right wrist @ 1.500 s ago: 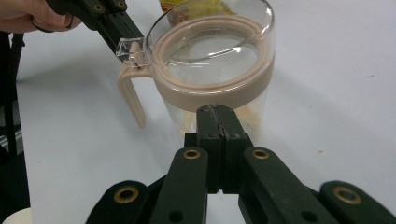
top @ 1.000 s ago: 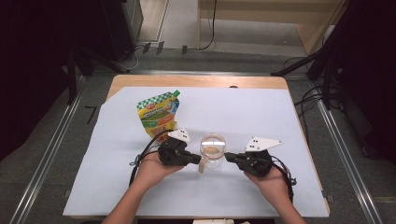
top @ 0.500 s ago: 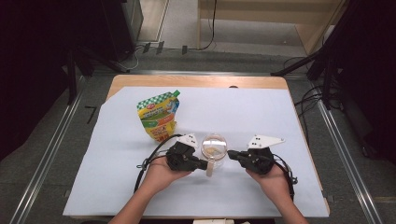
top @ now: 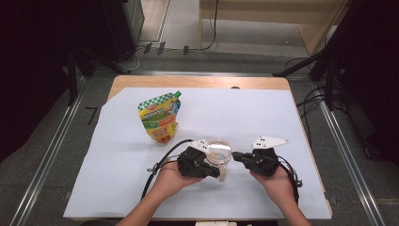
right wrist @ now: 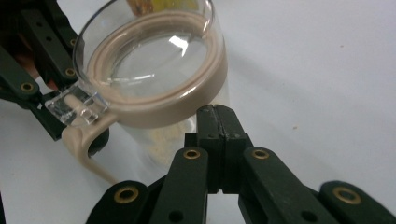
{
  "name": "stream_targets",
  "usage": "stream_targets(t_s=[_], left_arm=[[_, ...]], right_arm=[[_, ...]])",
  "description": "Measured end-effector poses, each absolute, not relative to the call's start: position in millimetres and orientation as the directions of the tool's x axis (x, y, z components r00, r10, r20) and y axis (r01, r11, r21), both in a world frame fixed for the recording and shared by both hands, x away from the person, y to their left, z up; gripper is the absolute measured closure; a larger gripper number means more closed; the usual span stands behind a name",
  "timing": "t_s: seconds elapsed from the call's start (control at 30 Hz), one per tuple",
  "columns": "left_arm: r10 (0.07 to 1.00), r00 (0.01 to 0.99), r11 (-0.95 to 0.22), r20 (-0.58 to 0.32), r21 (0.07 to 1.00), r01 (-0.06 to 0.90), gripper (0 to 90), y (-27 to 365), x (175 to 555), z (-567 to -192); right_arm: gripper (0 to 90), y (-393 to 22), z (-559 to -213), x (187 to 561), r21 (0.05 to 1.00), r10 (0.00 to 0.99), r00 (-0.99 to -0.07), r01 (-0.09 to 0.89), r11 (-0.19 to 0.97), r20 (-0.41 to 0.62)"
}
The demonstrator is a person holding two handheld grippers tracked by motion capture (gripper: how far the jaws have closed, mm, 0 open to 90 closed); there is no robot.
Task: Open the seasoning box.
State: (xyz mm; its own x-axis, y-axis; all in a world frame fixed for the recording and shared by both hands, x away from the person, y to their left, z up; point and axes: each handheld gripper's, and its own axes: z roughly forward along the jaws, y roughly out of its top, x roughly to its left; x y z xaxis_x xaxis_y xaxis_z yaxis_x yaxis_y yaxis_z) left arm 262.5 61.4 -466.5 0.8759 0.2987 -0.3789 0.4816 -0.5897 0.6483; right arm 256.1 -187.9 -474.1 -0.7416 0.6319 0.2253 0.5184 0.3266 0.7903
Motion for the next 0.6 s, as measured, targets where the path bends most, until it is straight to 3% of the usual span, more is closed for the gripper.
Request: stream_targets(t_s=[0.27,0.6], left_arm=[[0.282,0.891,-0.6,-0.355,0.66,0.453,84.9,79.0,264.6,-452.6],[0.336,0.88,-0.561,-0.335,0.68,0.473,82.3,108.1,275.5,-439.7]], right_arm=[[90.0,-190.1,-468.8,240.1,0.801,0.628,-0.747,0.504,0.323,0.217],[90.0,-182.9,-465.0,206.5,0.81,0.603,-0.771,0.48,0.337,0.206]])
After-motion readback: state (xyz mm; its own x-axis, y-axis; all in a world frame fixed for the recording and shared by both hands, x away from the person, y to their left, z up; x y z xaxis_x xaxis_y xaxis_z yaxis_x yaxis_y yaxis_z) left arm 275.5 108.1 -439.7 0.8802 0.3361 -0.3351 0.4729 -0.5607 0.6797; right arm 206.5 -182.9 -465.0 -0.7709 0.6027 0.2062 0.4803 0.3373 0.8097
